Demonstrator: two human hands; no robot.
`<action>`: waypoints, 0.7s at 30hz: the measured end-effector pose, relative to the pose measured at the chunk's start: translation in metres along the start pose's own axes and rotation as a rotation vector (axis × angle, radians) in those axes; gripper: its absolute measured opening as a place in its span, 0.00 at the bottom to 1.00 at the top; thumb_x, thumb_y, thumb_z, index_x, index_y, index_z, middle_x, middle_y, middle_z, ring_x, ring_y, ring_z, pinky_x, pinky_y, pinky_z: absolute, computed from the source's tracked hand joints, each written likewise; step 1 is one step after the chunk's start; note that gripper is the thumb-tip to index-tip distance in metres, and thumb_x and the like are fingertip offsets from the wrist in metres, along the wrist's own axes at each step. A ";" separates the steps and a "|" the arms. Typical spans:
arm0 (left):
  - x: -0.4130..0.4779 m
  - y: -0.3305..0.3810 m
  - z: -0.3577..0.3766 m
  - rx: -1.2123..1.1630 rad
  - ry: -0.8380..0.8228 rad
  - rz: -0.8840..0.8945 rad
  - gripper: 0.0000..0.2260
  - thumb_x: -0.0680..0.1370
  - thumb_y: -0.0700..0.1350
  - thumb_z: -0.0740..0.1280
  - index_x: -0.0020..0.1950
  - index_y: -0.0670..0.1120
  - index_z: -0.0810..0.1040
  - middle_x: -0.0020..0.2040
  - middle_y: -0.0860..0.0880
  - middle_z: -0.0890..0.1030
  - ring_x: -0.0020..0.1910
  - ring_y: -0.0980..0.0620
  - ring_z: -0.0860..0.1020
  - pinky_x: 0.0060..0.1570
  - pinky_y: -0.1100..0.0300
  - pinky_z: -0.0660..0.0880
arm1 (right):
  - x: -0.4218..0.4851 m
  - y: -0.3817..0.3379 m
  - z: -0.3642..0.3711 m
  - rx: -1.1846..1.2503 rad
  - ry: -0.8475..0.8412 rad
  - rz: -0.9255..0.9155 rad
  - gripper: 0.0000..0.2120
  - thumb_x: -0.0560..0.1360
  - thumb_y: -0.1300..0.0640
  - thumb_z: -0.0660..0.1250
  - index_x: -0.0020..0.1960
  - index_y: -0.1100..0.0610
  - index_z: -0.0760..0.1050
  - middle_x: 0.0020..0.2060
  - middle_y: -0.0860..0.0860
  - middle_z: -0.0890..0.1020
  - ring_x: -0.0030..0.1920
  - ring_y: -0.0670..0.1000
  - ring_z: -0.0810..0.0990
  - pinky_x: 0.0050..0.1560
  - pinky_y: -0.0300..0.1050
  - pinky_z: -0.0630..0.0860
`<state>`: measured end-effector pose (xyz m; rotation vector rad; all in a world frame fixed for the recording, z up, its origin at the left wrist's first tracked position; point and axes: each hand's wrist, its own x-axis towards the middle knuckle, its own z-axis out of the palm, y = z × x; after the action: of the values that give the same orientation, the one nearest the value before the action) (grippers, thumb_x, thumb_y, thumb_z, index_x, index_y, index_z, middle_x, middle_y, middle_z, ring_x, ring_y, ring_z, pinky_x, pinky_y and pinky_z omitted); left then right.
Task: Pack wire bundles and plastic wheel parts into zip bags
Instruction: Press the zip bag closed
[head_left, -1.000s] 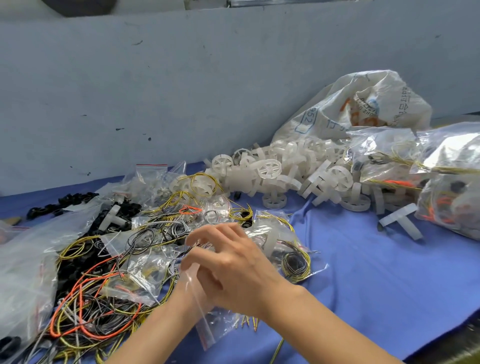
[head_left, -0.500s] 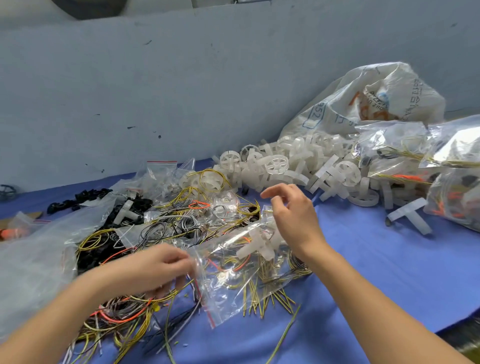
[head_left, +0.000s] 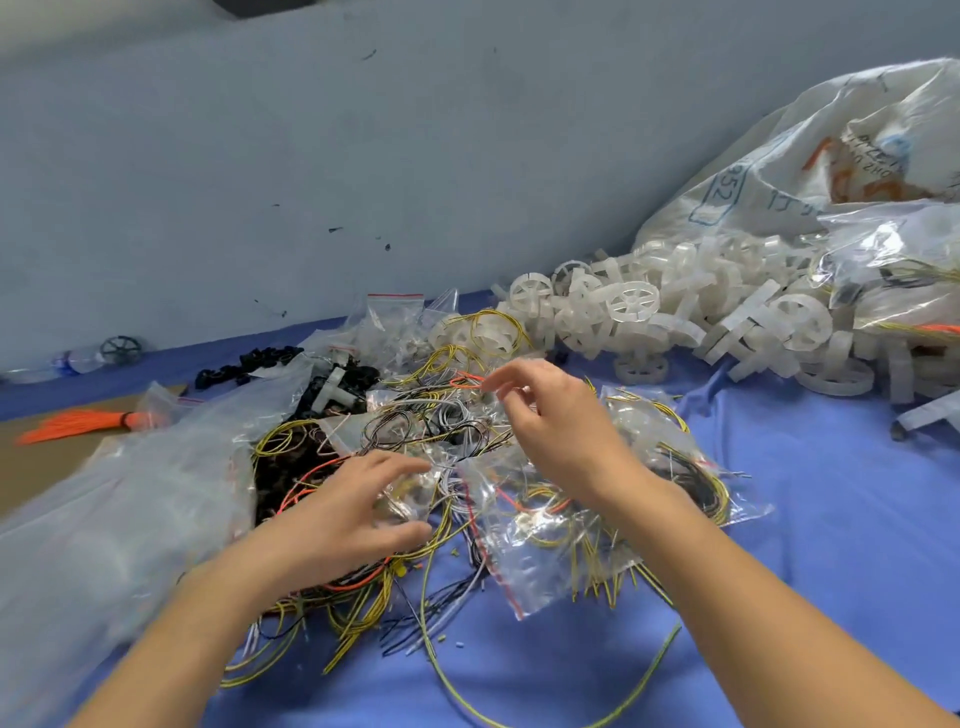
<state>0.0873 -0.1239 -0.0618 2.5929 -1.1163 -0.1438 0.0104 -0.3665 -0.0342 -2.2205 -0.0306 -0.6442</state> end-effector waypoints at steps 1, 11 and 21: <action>-0.010 -0.006 0.006 -0.013 0.047 0.032 0.29 0.70 0.71 0.64 0.69 0.68 0.64 0.67 0.68 0.65 0.68 0.68 0.62 0.67 0.64 0.62 | 0.000 -0.003 0.006 -0.047 -0.033 -0.022 0.12 0.81 0.58 0.58 0.56 0.49 0.79 0.53 0.48 0.79 0.51 0.48 0.77 0.55 0.49 0.74; -0.044 -0.042 0.009 0.021 0.345 -0.011 0.18 0.77 0.60 0.62 0.65 0.58 0.74 0.63 0.63 0.72 0.63 0.63 0.70 0.63 0.56 0.70 | -0.018 -0.023 0.070 -0.506 -0.506 -0.374 0.24 0.73 0.37 0.65 0.67 0.42 0.70 0.63 0.46 0.71 0.62 0.52 0.70 0.63 0.51 0.64; -0.054 -0.047 0.012 0.036 0.396 -0.005 0.15 0.79 0.60 0.59 0.62 0.57 0.76 0.62 0.63 0.72 0.62 0.62 0.71 0.63 0.53 0.71 | -0.022 -0.025 0.083 -0.468 -0.336 -0.368 0.11 0.81 0.48 0.58 0.56 0.50 0.75 0.55 0.46 0.76 0.54 0.52 0.76 0.56 0.48 0.69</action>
<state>0.0797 -0.0572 -0.0905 2.5014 -0.9717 0.3763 0.0219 -0.2860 -0.0723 -2.7904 -0.5164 -0.4963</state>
